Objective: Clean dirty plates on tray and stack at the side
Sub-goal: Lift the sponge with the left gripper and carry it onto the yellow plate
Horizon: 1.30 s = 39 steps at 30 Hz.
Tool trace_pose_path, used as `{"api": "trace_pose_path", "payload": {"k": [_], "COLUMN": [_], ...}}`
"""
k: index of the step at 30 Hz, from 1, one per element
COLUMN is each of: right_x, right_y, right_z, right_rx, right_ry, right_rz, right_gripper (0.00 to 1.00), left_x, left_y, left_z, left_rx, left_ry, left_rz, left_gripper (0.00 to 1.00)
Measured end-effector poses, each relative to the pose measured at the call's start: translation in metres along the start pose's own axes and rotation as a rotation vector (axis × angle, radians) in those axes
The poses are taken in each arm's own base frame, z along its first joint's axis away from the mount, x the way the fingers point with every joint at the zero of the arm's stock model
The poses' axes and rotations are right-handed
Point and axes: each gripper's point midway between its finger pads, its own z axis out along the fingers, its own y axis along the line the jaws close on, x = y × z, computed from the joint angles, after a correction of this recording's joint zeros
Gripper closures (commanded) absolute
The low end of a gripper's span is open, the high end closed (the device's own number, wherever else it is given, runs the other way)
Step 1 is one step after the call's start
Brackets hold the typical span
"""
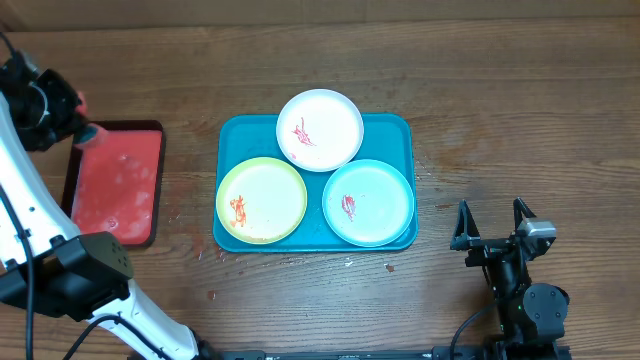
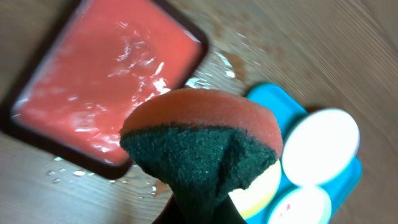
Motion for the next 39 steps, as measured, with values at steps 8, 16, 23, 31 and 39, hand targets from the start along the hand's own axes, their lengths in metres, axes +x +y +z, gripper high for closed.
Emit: {"api": "trace_pose_path", "payload": {"k": [8,16,23,31,39], "right_x": [0.000,0.000,0.000,0.000,0.000], "right_y": [0.000,0.000,0.000,0.000,0.000], "right_z": [0.000,0.000,0.000,0.000,0.000], "right_rx": [0.000,0.000,0.000,0.000,-0.001], "right_ry": [0.000,0.000,0.000,0.000,0.000], "right_rz": [-0.001,-0.001,0.000,0.000,-0.001], "right_gripper": [0.00,0.00,0.00,0.00,0.00], "left_x": [0.064,0.168,0.225,0.237,0.240], "left_y": [-0.062,-0.103,-0.104,-0.086,-0.070], "left_z": [0.042,0.130,0.197,0.225,0.232], "left_rx": [0.079,0.073,0.050,-0.087,-0.174], "left_ry": [0.219,0.495,0.548,0.500,0.484], "left_rz": [0.237,0.510,0.616,0.560,0.514], "left_gripper": [0.96,0.96,0.96,0.86,0.47]}}
